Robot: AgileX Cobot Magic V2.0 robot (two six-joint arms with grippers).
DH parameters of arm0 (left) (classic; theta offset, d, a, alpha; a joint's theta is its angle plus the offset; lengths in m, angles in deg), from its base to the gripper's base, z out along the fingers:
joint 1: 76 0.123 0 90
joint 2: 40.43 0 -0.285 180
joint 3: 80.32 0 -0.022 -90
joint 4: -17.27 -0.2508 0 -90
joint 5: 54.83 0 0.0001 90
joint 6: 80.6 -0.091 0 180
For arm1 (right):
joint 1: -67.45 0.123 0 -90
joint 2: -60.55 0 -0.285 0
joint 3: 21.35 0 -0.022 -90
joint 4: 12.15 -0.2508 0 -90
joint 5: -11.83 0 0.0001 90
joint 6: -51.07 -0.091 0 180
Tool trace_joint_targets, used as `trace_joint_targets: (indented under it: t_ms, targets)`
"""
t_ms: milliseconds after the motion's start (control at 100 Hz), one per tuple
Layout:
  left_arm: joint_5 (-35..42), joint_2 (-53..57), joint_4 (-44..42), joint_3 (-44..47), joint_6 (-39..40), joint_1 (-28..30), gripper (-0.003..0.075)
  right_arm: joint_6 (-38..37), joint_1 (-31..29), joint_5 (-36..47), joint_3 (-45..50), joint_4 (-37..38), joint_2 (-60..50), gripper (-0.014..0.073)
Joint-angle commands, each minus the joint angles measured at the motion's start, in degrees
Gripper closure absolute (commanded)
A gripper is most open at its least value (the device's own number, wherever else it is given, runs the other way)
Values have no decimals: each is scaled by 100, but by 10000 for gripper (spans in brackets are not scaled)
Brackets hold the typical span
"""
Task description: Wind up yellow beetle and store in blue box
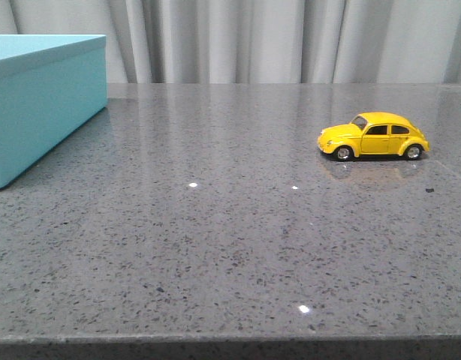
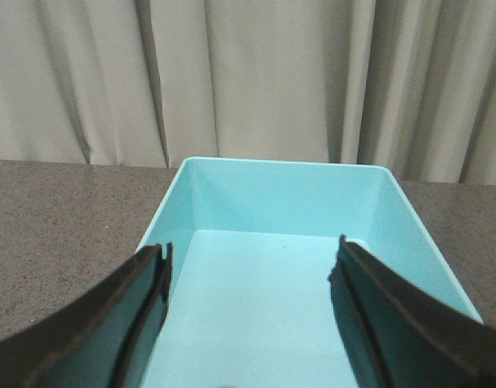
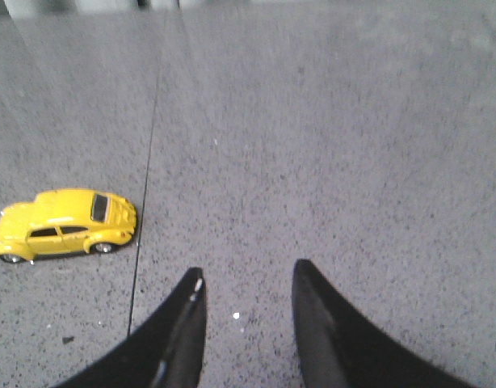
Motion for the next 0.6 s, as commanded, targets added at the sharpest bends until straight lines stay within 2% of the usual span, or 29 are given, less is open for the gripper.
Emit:
trace_joint_targets:
  t_ms: [0, 180, 320, 590]
  targets:
    - [217, -189, 65, -367, -6, 0, 298, 50, -33, 31, -508, -66, 465, 259]
    - [-114, -420, 65, -622, -289, 0, 298, 50, -33, -531, -1267, -456, 1401, 137]
    - [-248, -565, 65, -795, -301, -26, 298, 55, 102, -1050, -1939, -505, 2120, 106]
    - [-229, -601, 69, -847, -301, -590, 298, -107, 906, -1663, -3176, -626, 3382, 102]
